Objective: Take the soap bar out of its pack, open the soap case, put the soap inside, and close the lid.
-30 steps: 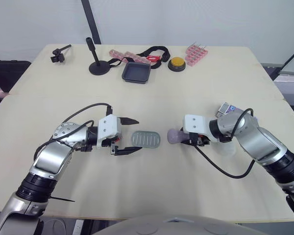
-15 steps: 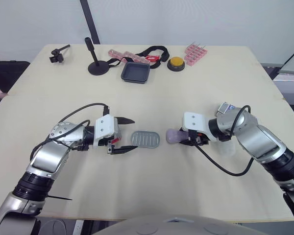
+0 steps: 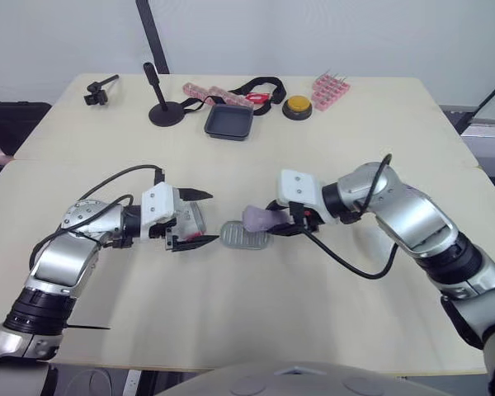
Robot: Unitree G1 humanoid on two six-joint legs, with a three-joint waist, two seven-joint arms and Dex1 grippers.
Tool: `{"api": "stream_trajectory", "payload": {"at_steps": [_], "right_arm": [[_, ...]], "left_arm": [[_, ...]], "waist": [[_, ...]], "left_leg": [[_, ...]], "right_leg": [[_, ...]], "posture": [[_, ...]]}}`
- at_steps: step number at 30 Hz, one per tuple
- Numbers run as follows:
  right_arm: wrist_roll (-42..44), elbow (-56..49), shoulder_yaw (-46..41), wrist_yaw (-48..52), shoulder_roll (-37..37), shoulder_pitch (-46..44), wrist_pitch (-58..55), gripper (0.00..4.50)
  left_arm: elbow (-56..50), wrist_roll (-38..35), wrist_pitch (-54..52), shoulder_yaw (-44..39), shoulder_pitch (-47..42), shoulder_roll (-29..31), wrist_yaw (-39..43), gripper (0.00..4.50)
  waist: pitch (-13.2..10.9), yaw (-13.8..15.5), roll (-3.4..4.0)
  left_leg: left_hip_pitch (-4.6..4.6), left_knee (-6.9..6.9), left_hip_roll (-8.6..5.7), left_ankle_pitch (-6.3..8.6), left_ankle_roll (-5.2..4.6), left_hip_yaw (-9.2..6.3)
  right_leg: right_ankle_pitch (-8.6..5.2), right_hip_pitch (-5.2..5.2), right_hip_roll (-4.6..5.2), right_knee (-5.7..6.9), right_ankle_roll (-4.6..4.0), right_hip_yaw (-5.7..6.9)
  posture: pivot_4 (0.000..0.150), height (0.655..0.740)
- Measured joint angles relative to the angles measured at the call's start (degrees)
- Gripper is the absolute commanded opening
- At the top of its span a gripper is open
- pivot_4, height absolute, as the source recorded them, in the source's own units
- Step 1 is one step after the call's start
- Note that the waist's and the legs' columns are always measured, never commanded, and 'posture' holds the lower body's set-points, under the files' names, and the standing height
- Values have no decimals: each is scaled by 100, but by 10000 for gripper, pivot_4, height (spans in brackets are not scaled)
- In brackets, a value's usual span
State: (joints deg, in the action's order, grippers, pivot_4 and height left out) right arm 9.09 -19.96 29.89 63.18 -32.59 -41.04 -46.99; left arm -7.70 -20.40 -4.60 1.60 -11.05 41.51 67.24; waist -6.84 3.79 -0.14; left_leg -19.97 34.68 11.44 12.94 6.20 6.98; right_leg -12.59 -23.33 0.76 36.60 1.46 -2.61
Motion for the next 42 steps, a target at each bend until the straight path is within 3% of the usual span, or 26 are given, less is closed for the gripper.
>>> {"api": "stream_trajectory", "payload": {"at_steps": [13, 27, 34, 42], "right_arm": [[-203, 858, 665, 32, 628, -368, 532, 21392], [-501, 1317, 968, -1, 1033, -433, 758, 21392], [-528, 1513, 966, -18, 1091, -433, 809, 44071], [-445, 1484, 675, 26, 1035, -432, 846, 44664]], "left_arm": [[-11, -10, -159, -103, 226, 454, 253, 45000], [-13, 39, -150, -100, 248, 467, 191, 45000], [-14, 77, -149, -92, 214, 465, 164, 45000], [-8, 151, -106, -45, 149, 454, 162, 45000]], "waist": [[-1, -8, 1], [-1, -26, 1], [-1, -36, 1], [-1, -45, 1]], "left_leg": [[4, -6, 1, -1, 4, 0], [-2, -7, 1, -1, 6, 0], [-1, -8, 2, -1, 6, 0], [-2, -8, 2, -1, 6, 0]], "right_leg": [[0, -2, -1, -5, 0, 4], [0, -6, -2, -4, 0, 5], [0, -6, -2, -3, 0, 5], [0, -6, -1, -4, 0, 5]], "posture": [[1500, 7400], [1500, 7400], [1500, 7400], [1500, 7400]]}}
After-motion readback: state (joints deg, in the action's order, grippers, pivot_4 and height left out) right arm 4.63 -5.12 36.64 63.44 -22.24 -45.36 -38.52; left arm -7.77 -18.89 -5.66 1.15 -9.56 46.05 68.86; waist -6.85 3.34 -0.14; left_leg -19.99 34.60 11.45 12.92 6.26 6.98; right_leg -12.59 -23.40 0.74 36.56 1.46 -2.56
